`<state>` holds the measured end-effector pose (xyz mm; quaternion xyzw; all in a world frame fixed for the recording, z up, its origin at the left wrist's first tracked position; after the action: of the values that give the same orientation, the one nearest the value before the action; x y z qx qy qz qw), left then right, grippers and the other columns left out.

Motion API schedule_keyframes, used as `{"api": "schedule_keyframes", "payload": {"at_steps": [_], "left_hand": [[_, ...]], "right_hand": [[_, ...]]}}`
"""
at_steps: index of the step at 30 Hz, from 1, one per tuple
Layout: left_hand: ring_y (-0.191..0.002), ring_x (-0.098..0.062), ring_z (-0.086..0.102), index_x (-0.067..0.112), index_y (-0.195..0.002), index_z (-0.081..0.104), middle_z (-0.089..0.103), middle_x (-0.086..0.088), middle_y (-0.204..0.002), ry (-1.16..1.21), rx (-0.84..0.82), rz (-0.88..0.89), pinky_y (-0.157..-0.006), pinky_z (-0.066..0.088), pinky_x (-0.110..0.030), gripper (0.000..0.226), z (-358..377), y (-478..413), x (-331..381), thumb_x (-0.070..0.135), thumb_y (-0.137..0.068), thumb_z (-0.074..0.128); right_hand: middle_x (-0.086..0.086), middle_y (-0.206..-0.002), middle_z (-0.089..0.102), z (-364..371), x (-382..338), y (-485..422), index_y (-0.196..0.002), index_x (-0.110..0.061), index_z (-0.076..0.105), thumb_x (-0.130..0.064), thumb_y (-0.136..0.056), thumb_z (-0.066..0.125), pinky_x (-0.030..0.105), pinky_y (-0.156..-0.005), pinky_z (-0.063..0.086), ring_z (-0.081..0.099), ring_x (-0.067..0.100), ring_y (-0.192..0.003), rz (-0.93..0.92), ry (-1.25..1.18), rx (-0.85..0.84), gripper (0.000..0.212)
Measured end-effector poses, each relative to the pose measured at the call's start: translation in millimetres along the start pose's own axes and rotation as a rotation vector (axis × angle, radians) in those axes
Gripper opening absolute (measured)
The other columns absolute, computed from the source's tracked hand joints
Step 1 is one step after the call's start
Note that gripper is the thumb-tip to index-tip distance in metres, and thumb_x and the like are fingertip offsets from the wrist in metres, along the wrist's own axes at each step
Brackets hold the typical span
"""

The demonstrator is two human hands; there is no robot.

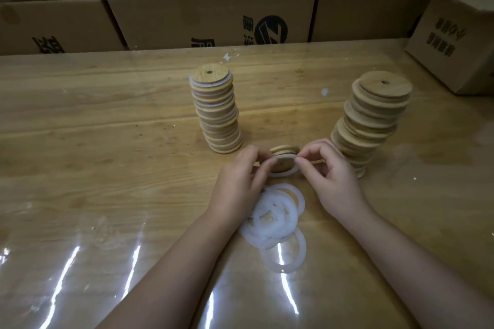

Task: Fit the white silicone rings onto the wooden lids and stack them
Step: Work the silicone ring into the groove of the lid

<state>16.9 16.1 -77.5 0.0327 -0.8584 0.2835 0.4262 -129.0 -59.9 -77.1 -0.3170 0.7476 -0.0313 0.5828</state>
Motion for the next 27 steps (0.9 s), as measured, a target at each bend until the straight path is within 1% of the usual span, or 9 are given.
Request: {"api": "schedule_keyframes", "payload": {"at_steps": [2,5,8,11,13,16,20,22,27], "left_hand": [[-0.083,-0.009,0.063,0.015,-0.094,0.060,0.064,0.006,-0.092,0.009,-0.005,-0.020,-0.072,0.054,-0.038,0.016,-0.7,0.2,-0.5,0.029,-0.089,0.055],[-0.083,-0.006,0.063,0.020,-0.094,0.059,0.063,0.011,-0.091,0.016,-0.006,-0.030,-0.072,0.054,-0.038,0.007,-2.3,0.2,0.1,0.026,-0.091,0.056],[-0.085,-0.004,0.062,0.022,-0.094,0.059,0.063,0.013,-0.092,0.018,-0.001,-0.025,-0.073,0.053,-0.032,0.008,-2.1,-0.1,0.3,0.027,-0.090,0.055],[-0.087,-0.001,0.060,0.021,-0.096,0.060,0.062,0.015,-0.092,0.024,0.005,-0.012,-0.075,0.051,-0.026,0.010,-2.1,-0.9,0.2,0.025,-0.091,0.053],[-0.087,-0.002,0.061,0.019,-0.097,0.061,0.063,0.013,-0.092,0.029,0.003,-0.008,-0.075,0.051,-0.025,0.012,-1.9,-1.3,-0.3,0.025,-0.091,0.053],[-0.088,-0.003,0.061,0.017,-0.097,0.062,0.064,0.011,-0.093,0.033,0.004,-0.015,-0.074,0.051,-0.025,0.013,-1.7,-1.1,-1.1,0.025,-0.091,0.053],[-0.087,-0.002,0.061,0.018,-0.096,0.062,0.065,0.010,-0.093,0.033,0.013,-0.010,-0.074,0.052,-0.026,0.012,-2.3,-0.8,-0.6,0.025,-0.091,0.054],[-0.087,-0.002,0.061,0.018,-0.096,0.062,0.064,0.011,-0.094,0.033,0.013,-0.009,-0.074,0.052,-0.027,0.011,-2.7,-0.9,-0.6,0.025,-0.091,0.054],[-0.089,-0.005,0.061,0.019,-0.096,0.062,0.065,0.010,-0.094,0.038,0.014,0.005,-0.074,0.053,-0.031,0.011,-2.3,-1.0,-1.3,0.025,-0.091,0.054]], "right_hand": [[-0.006,-0.087,0.055,0.2,2.4,-0.4,-0.082,-0.021,0.057,-0.005,-0.086,0.062,0.019,-0.069,0.048,0.056,0.005,-0.080,0.019,-0.013,0.000,0.016],[-0.004,-0.087,0.055,0.4,1.5,0.5,-0.082,-0.023,0.057,-0.006,-0.086,0.061,0.027,-0.070,0.051,0.058,0.009,-0.080,0.006,-0.017,-0.003,0.018],[-0.004,-0.087,0.055,0.1,-0.1,0.7,-0.083,-0.025,0.056,-0.006,-0.087,0.061,0.036,-0.072,0.053,0.059,0.016,-0.079,0.008,-0.026,-0.009,0.020],[0.000,-0.088,0.056,0.1,-0.1,0.6,-0.083,-0.021,0.057,-0.005,-0.087,0.060,0.042,-0.072,0.053,0.060,0.022,-0.079,0.026,-0.046,-0.011,0.017],[0.003,-0.089,0.057,0.3,0.6,1.0,-0.084,-0.017,0.057,-0.006,-0.087,0.060,0.041,-0.072,0.053,0.060,0.023,-0.080,0.041,-0.054,-0.019,0.012],[0.005,-0.088,0.059,0.7,1.0,1.3,-0.085,-0.015,0.058,-0.006,-0.088,0.059,0.031,-0.069,0.052,0.061,0.022,-0.077,0.059,-0.051,-0.026,0.010],[0.002,-0.086,0.060,2.0,0.4,1.4,-0.085,-0.016,0.057,-0.007,-0.089,0.058,0.021,-0.066,0.050,0.061,0.013,-0.073,0.071,-0.067,-0.035,0.010],[0.000,-0.085,0.060,1.8,0.9,1.4,-0.086,-0.016,0.057,-0.007,-0.089,0.058,0.022,-0.066,0.050,0.061,0.013,-0.073,0.079,-0.078,-0.030,0.009],[-0.003,-0.082,0.060,0.8,2.1,1.7,-0.087,-0.015,0.058,-0.008,-0.090,0.057,0.032,-0.068,0.051,0.060,0.016,-0.073,0.094,-0.068,-0.031,0.007]]}}
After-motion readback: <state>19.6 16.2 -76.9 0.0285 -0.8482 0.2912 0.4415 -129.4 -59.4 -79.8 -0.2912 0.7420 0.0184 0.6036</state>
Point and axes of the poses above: each hand's wrist, its own y-axis away from the middle knuckle, its own z-axis out of the palm, x = y × z, the point moved 4 cm from there along -y, towards the middle knuckle
